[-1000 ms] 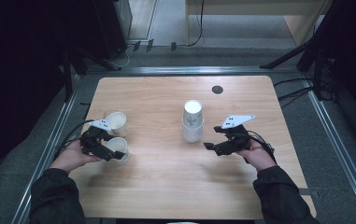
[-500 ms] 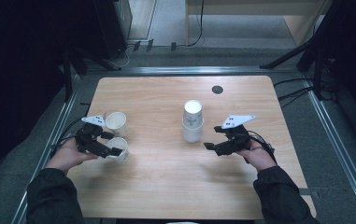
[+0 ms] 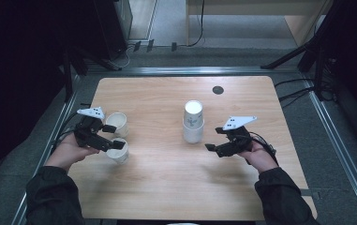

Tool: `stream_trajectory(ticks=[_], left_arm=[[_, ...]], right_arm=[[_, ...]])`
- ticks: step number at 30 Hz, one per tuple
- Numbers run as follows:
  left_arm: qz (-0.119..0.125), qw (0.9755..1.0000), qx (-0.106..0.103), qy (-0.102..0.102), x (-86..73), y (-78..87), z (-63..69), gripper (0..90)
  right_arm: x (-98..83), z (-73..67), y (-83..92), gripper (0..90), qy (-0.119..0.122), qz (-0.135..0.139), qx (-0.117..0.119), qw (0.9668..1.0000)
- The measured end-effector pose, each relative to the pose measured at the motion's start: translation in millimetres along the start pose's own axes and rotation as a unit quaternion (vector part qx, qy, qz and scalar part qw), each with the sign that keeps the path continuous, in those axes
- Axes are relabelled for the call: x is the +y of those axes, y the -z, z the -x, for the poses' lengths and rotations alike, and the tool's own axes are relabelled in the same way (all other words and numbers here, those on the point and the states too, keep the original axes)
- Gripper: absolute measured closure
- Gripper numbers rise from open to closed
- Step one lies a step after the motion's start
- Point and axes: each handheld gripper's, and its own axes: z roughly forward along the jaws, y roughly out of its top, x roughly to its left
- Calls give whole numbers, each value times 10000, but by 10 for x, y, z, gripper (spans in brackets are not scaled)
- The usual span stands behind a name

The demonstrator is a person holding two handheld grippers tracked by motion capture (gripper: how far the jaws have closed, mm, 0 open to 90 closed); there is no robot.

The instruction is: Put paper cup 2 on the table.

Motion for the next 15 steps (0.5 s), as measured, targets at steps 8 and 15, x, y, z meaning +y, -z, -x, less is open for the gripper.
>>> stream_trajectory(ticks=[8,15], left_arm=[[67,9999,124,8,189,-62,57,132],[20,10000,82,-48,315,-176,115,133]], right_arm=[[-46,2,59,217,-14,12,-56,10000],[-85,-3,100,217,-22,-11,-122,9999]])
